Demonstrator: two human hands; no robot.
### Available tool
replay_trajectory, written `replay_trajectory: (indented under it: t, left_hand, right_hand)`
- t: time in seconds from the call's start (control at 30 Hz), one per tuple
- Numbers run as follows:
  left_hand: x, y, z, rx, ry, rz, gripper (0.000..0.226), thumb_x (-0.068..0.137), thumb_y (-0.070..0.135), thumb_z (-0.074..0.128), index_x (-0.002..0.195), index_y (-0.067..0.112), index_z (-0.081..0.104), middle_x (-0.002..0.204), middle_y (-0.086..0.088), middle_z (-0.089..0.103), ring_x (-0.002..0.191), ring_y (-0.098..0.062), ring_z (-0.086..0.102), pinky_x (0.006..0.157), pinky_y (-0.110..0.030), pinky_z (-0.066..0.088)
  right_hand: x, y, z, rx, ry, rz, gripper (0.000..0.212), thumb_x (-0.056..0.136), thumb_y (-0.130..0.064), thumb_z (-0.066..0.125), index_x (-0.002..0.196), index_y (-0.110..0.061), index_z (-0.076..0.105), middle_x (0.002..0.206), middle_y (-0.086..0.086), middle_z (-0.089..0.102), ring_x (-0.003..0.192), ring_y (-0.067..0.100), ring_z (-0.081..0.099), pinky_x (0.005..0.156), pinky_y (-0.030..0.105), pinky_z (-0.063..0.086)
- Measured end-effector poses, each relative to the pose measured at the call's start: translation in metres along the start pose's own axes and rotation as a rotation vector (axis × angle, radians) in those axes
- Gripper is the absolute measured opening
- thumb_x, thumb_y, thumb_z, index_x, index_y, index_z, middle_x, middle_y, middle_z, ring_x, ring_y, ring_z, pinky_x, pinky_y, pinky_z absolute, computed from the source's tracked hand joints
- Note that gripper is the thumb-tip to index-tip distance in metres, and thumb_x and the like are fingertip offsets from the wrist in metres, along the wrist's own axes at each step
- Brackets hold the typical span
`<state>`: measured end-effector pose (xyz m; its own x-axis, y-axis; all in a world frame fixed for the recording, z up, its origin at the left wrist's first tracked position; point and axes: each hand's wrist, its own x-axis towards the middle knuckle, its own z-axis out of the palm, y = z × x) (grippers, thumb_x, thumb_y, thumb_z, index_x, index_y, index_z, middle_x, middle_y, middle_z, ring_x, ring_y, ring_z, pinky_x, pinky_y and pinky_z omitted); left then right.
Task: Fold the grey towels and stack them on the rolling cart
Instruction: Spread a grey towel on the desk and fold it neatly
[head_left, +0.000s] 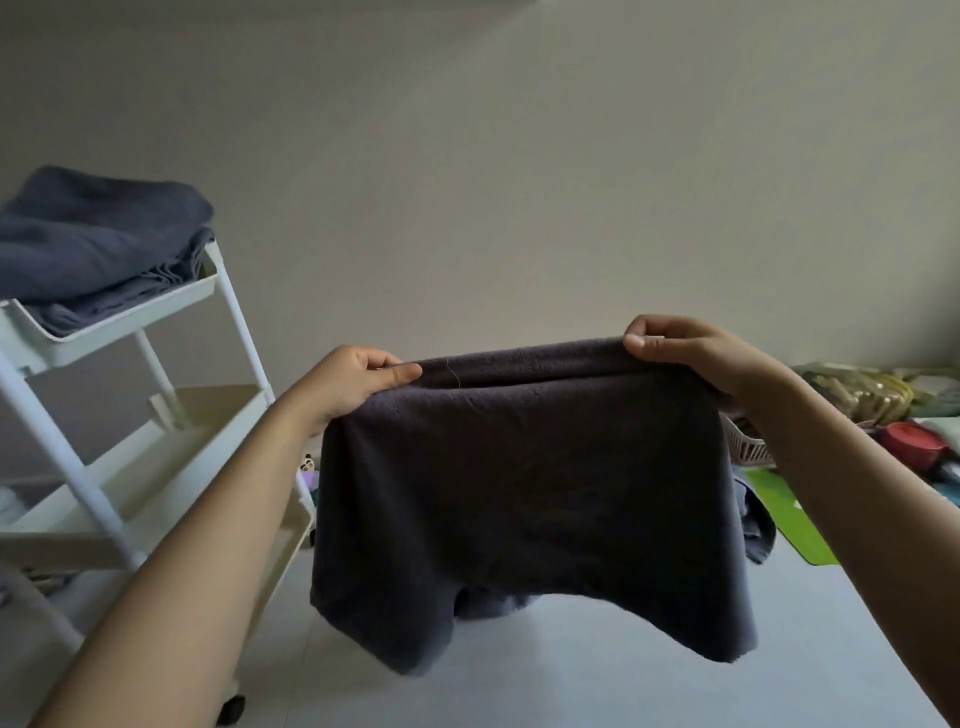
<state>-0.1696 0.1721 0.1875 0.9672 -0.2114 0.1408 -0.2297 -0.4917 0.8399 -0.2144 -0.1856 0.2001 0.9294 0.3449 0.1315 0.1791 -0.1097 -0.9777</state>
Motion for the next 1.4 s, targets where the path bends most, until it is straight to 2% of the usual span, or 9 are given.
replay_trajectory:
  t: [0.23,0.4,0.5,0.6,0.7,0.83,1.0,1.13,1.4]
  left_hand:
    - [0.018,-0.04,0.004,0.337,-0.27,-0.266,0.067,0.042,0.073,0.075,0.074,0.014,0.071,0.063,0.005,0.066,0.061,-0.01,0.058,0.063,-0.022,0.045]
    - [0.031,-0.11,0.031,0.622,-0.547,-0.475,0.036,0.071,0.054,0.072,0.077,0.019,0.071,0.076,0.006,0.069,0.074,-0.012,0.061,0.073,-0.023,0.047]
    - [0.052,-0.145,0.047,0.543,-0.46,-0.488,0.052,0.079,0.057,0.063,0.084,0.005,0.069,0.076,0.001,0.061,0.074,-0.015,0.054,0.074,-0.027,0.041]
    - [0.081,-0.161,0.068,0.47,-0.296,-0.472,0.041,0.085,0.049,0.06,0.07,0.011,0.059,0.067,-0.004,0.051,0.066,-0.017,0.045,0.063,-0.029,0.032]
    - [0.12,-0.176,0.092,0.484,-0.062,-0.4,0.04,0.086,0.045,0.06,0.064,0.013,0.056,0.063,-0.011,0.051,0.066,-0.025,0.05,0.061,-0.03,0.031]
    - [0.156,-0.19,0.132,0.75,0.215,-0.365,0.036,0.089,0.048,0.054,0.109,0.02,0.066,0.114,-0.012,0.062,0.111,-0.033,0.053,0.092,-0.039,0.039]
    - [0.137,-0.219,0.19,0.611,0.071,-0.46,0.05,0.092,0.044,0.05,0.137,0.022,0.045,0.14,-0.013,0.04,0.13,-0.032,0.037,0.105,-0.042,0.032]
    - [0.092,-0.239,0.217,0.521,-0.014,-0.494,0.053,0.094,0.042,0.046,0.142,0.022,0.037,0.153,-0.009,0.024,0.141,-0.026,0.022,0.112,-0.037,0.023]
    - [0.024,-0.245,0.22,0.477,0.023,-0.487,0.053,0.095,0.037,0.046,0.145,0.023,0.033,0.156,-0.008,0.018,0.142,-0.026,0.021,0.115,-0.037,0.02]
  right_hand:
    - [0.019,0.059,-0.02,-0.11,0.064,0.265,0.026,0.072,-0.039,0.07,0.07,-0.017,0.056,0.069,0.007,0.048,0.062,0.016,0.043,0.056,0.029,0.03]
    - [0.024,0.132,-0.058,-0.226,0.034,0.49,0.052,0.063,-0.05,0.078,0.086,-0.008,0.059,0.084,0.013,0.054,0.079,0.022,0.05,0.072,0.034,0.039]
    - [0.039,0.175,-0.089,-0.297,0.052,0.587,0.078,0.041,-0.064,0.083,0.095,-0.011,0.067,0.104,0.006,0.066,0.101,0.019,0.059,0.096,0.034,0.042]
    - [0.063,0.202,-0.108,-0.397,0.062,0.645,0.084,0.052,-0.061,0.079,0.119,-0.016,0.062,0.121,0.002,0.061,0.113,0.02,0.055,0.109,0.039,0.035]
    - [0.095,0.22,-0.117,-0.585,0.121,0.613,0.042,0.08,-0.044,0.067,0.105,-0.011,0.066,0.107,0.007,0.065,0.102,0.024,0.057,0.097,0.037,0.042]
    - [0.132,0.249,-0.117,-0.789,0.333,0.514,0.028,0.084,-0.039,0.064,0.087,-0.01,0.062,0.096,0.015,0.067,0.085,0.029,0.058,0.07,0.032,0.042]
    - [0.138,0.308,-0.087,-0.874,0.274,0.531,0.04,0.082,-0.032,0.067,0.118,-0.017,0.061,0.117,0.015,0.063,0.107,0.033,0.057,0.085,0.037,0.046]
    - [0.121,0.339,-0.063,-0.974,0.205,0.451,0.039,0.079,-0.033,0.069,0.116,-0.023,0.064,0.121,0.009,0.063,0.111,0.031,0.056,0.089,0.04,0.046]
    - [0.066,0.349,-0.035,-1.133,0.151,0.467,0.061,0.083,-0.044,0.062,0.138,-0.025,0.043,0.15,0.005,0.033,0.141,0.026,0.02,0.113,0.041,0.014]
